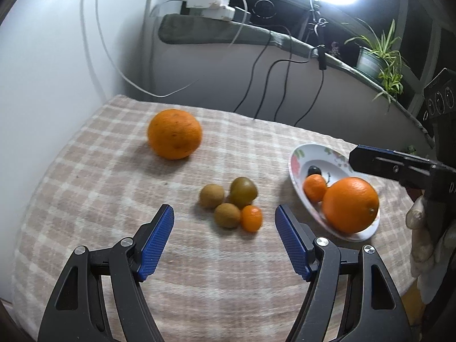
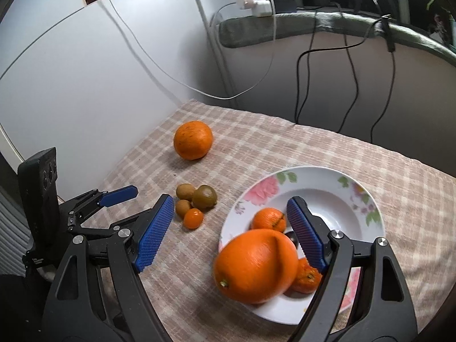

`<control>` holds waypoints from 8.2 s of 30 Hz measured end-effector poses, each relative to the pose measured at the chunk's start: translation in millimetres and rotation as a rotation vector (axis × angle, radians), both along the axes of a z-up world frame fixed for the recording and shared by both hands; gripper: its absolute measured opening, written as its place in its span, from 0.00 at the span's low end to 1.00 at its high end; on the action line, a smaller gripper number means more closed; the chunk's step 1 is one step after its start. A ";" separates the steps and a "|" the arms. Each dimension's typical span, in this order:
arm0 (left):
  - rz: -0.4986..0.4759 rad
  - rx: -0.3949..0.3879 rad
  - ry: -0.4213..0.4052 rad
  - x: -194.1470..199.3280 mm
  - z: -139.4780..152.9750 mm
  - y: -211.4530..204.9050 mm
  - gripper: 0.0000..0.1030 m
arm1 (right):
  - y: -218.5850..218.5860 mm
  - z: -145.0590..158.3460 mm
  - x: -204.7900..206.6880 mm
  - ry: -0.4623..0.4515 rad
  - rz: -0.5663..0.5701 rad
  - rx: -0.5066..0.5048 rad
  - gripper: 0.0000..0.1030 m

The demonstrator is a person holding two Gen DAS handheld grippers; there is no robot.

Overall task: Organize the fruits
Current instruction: 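Withdraw the open right tool from the plate toward the other large orange, then close the right tool around the second large orange, then lift the second large orange with the right tool and carry it over the plate, then open the right tool to drop the orange onto the plate, then move both open tools from the plate toward the kiwis and small tangerine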

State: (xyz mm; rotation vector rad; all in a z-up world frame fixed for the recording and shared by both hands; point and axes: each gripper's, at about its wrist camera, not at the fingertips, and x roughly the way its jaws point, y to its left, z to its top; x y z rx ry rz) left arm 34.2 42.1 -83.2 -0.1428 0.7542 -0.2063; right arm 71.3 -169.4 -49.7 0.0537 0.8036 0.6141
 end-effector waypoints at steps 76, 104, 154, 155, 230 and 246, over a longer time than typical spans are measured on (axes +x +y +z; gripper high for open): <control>-0.003 -0.164 0.114 134.3 -35.1 58.7 0.71 | 150.6 -54.0 171.4 0.419 0.157 -0.038 0.82; -0.043 -0.123 0.094 147.1 -36.2 33.3 0.69 | 161.5 -62.2 163.1 0.416 0.192 -0.018 0.71; -0.235 -0.019 -0.090 59.6 33.2 -91.9 0.69 | 18.7 22.3 69.0 0.274 0.052 0.062 0.71; -0.242 -0.019 -0.091 59.0 33.5 -95.8 0.69 | 12.2 22.5 67.5 0.272 0.043 0.064 0.71; -0.371 0.117 -0.033 43.7 8.6 -209.0 0.68 | -142.5 2.6 42.3 0.305 -0.209 0.162 0.71; -0.304 0.121 -0.107 32.1 25.3 -170.6 0.69 | -135.8 7.3 33.2 0.250 -0.207 0.151 0.75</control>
